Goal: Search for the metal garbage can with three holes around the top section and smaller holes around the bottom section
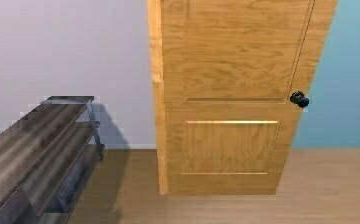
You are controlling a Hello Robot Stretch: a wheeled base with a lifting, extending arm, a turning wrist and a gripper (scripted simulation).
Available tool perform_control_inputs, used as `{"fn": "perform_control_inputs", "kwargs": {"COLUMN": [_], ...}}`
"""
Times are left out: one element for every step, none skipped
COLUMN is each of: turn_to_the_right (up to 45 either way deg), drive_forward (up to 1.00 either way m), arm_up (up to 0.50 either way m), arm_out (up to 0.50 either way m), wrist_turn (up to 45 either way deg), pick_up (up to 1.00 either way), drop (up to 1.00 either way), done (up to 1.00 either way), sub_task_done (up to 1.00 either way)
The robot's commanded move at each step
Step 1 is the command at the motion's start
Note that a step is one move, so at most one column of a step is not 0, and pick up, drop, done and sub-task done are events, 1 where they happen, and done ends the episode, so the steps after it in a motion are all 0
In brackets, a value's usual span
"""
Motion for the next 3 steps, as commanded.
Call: {"fn": "perform_control_inputs", "kwargs": {"turn_to_the_right": [45.0,42.0,0.0], "drive_forward": [0.0,0.0,0.55], "arm_up": [0.0,0.0,0.0], "arm_out": [0.0,0.0,0.0], "wrist_turn": [0.0,0.0,0.0], "pick_up": [0.0,0.0,0.0], "drop": [0.0,0.0,0.0], "done": [0.0,0.0,0.0], "sub_task_done": [0.0,0.0,0.0]}}
